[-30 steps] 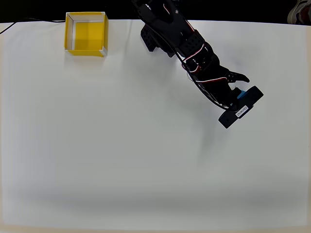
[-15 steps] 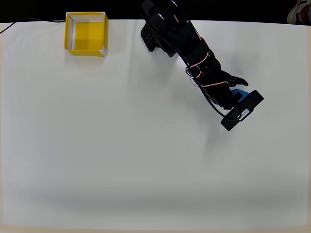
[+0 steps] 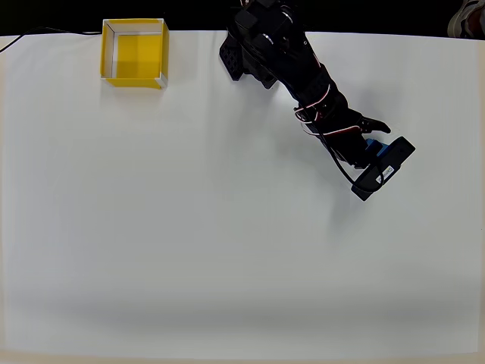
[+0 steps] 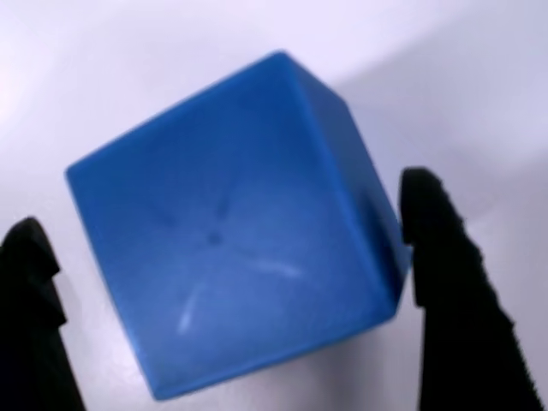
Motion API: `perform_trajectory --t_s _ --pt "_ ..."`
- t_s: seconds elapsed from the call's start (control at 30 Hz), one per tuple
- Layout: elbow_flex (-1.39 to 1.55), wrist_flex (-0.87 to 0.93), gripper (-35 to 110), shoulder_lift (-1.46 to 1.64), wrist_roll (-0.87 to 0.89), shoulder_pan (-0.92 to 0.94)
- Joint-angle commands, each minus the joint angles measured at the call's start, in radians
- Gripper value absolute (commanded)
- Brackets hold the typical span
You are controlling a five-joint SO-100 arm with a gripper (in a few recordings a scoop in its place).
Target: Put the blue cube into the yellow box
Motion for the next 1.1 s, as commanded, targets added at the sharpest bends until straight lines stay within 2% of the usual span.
perform_trajectory --t_s 0.0,0.6,1.0,1.07 --pt "-0.101 -0.064 41 0.008 0.0 -0.025" --pt "-0.16 -0.078 25 -0.089 -0.035 -0.043" --pt "-0.186 0.002 13 -0.086 -0.107 -0.029" --pt "-0.218 0.071 12 -0.06 -0.112 -0.012"
